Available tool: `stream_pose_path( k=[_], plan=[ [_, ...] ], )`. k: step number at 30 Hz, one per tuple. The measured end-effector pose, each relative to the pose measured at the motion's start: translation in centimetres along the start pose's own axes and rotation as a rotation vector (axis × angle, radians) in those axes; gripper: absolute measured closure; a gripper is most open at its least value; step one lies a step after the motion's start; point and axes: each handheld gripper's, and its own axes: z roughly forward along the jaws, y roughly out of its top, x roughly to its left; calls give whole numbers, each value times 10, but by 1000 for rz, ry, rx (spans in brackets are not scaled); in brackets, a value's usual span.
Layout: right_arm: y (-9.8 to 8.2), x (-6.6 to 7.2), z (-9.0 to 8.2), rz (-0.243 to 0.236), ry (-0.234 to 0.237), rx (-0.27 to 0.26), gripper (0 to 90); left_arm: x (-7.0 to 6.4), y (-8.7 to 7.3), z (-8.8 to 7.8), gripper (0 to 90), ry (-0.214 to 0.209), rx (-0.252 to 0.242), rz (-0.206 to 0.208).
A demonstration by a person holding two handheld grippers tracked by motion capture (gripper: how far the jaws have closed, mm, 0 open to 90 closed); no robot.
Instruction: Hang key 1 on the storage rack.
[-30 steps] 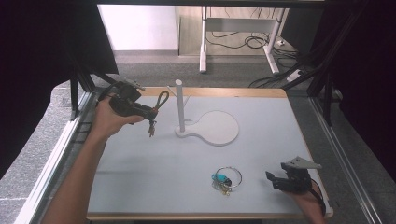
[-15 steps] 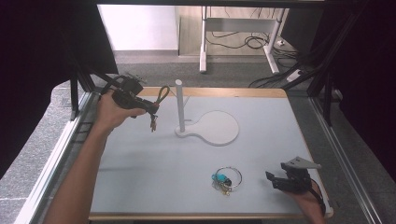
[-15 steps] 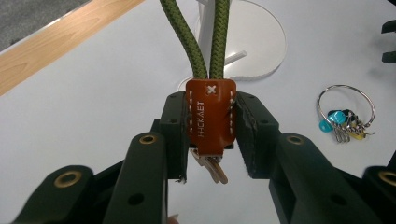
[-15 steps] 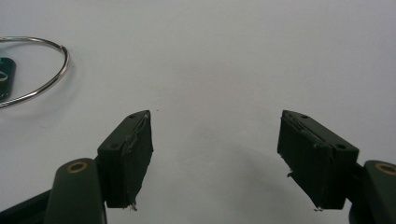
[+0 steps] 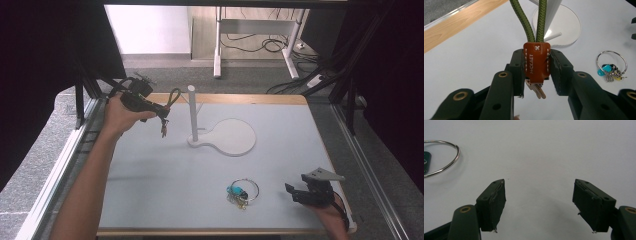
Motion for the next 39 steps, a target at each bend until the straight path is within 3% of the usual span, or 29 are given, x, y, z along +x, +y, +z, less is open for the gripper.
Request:
stream_pose_path(
  k=[16,39],
  plan=[
    [0,-1,0,3,-3,0,267,7,12,15,665,-9,8,-23],
    [0,-1,0,1,-3,2,267,6,16,30,664,-18,48,-8]
  ],
)
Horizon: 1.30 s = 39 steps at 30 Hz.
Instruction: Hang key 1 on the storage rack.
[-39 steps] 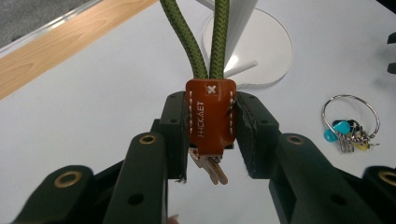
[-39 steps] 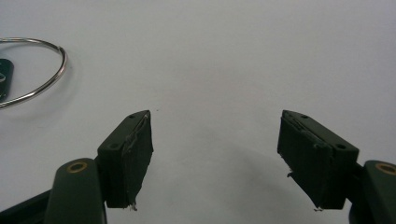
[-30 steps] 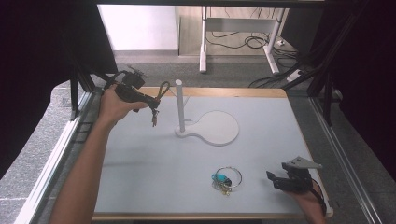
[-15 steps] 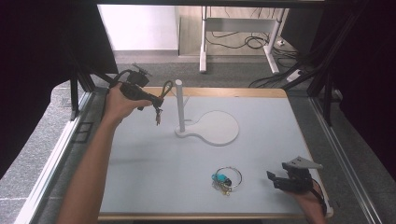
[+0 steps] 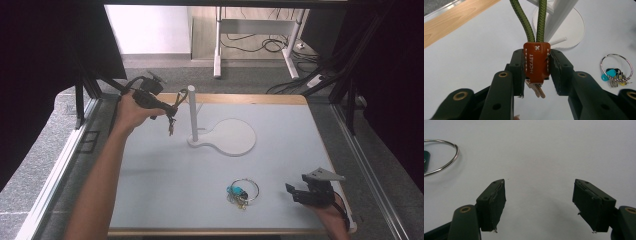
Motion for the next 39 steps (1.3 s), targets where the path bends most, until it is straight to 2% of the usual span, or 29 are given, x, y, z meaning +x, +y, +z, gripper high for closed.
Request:
stream_pose_path(
  k=[9,17,26,34,38,39],
  plan=[
    [0,0,1,-3,1,1,267,1,-5,11,664,-14,13,-1],
    [0,1,2,-6,3,6,267,-4,-2,21,663,-31,24,10],
    [-1,0,2,-4,0,3,267,-9,-1,31,654,-7,53,20],
    [-1,0,2,-4,-3,4,267,-14,-5,22,616,-1,36,34],
    [-1,2,2,-9,-2,3,267,-21,-13,14,600,31,20,58],
    [0,2,2,-11,-2,2,267,-27,-18,10,595,36,10,80]
  ],
)
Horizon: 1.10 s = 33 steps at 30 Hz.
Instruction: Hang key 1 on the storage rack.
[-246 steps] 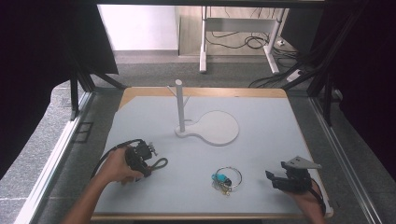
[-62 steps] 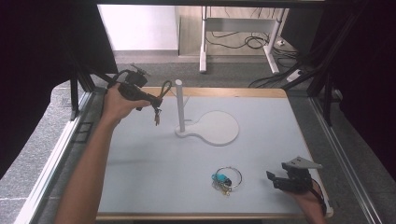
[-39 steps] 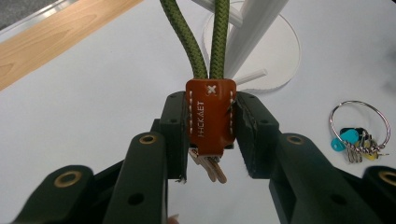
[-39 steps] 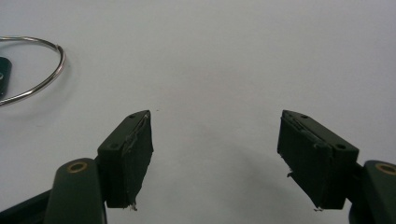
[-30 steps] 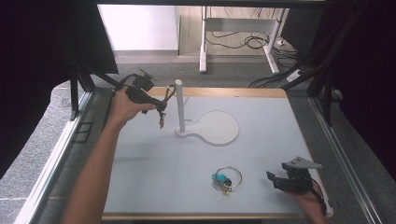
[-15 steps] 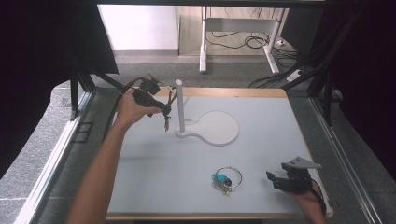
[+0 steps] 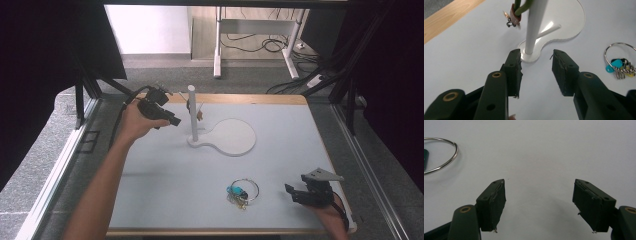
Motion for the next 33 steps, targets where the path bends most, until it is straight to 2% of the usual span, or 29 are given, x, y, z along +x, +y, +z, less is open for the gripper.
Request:
stream_pose_path(
  k=[4,7,9,13,14,16,18,19,21,24,25,30,33],
  plan=[
    [0,1,0,-3,0,1,267,-8,-7,-5,578,-17,-16,14],
    [0,1,0,-3,2,1,271,-14,-16,-5,563,-24,-8,27],
    [1,2,-1,-2,1,-2,278,-18,-24,-6,562,-26,-21,29],
    [4,2,-7,29,50,-42,281,-24,-39,-8,558,-30,-30,29],
    [4,2,-7,29,50,-42,281,-25,-44,-8,558,-30,-33,23],
    [6,2,-11,49,69,-69,284,-29,-60,-6,556,-32,-39,5],
    [7,2,-12,61,81,-76,286,-31,-70,-5,556,-33,-43,-3],
    [7,2,-12,61,81,-76,286,-31,-70,-5,556,-33,-43,-3],
    [8,4,-13,63,84,-78,293,-35,-83,-4,557,-25,-54,-8],
    [9,5,-13,63,95,-75,296,-39,-91,-3,557,-22,-63,-11],
    [9,5,-14,65,112,-83,301,-41,-95,-3,557,-20,-60,1],
    [11,8,-17,64,123,-93,311,-55,-117,5,554,-2,-75,20],
    [12,9,-17,66,134,-99,319,-60,-124,9,553,-20,-77,19]
  ],
)
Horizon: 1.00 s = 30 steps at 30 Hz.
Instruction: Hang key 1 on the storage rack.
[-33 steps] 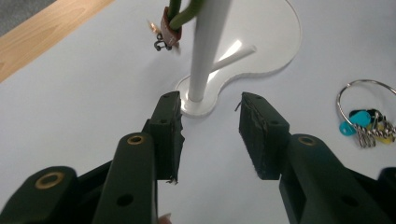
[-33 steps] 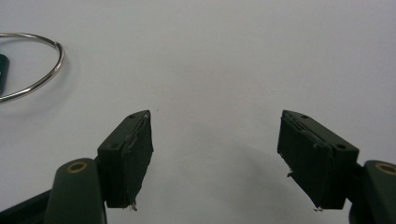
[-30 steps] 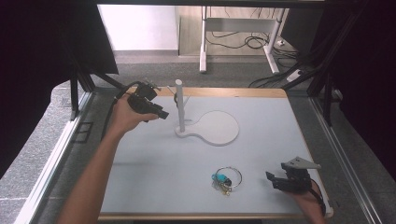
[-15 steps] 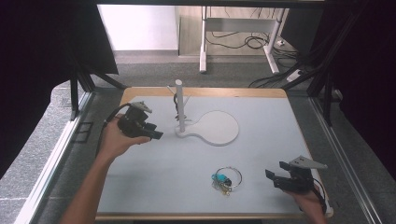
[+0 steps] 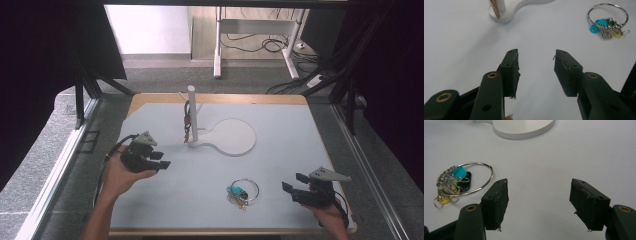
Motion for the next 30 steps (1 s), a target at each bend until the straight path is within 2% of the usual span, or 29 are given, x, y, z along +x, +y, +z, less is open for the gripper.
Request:
stream_pose_path(
  k=[1,4,7,10,11,15,16,18,20,22,24,26,27,28,29,30],
  plan=[
    [0,1,0,2,4,-2,322,-2,-3,2,553,-8,2,-4],
    [1,5,3,-9,12,7,328,-9,-5,5,552,9,-1,13],
    [1,7,5,-18,18,14,329,-17,-9,11,551,23,24,45],
    [1,7,6,-20,16,16,332,-20,-13,14,549,7,22,40],
    [1,7,7,-19,16,17,332,-20,-19,15,549,-15,14,30],
    [1,9,8,-18,15,22,332,-22,-25,16,548,7,33,35],
    [1,10,8,-21,16,21,332,-21,-30,15,548,-26,11,22],
    [1,11,9,-23,16,23,332,-21,-32,15,548,-28,7,18],
    [2,14,11,-32,16,31,332,-21,-36,16,546,-13,11,15],
    [2,16,13,-43,17,41,332,-17,-39,17,544,-26,7,3],
    [4,17,17,-56,18,63,335,-13,-44,16,541,-34,7,-13],
    [5,18,19,-59,15,72,339,-12,-45,15,540,-29,5,-9],
    [8,19,22,-74,16,101,349,-12,-45,14,537,-30,0,-11],
    [8,19,22,-74,16,101,349,-12,-45,13,537,-41,-11,-10],
    [10,20,24,-85,15,120,353,-13,-45,11,536,-51,-21,-11],
    [19,24,28,-117,8,162,363,-13,-46,9,530,-54,-28,-13]
  ],
)
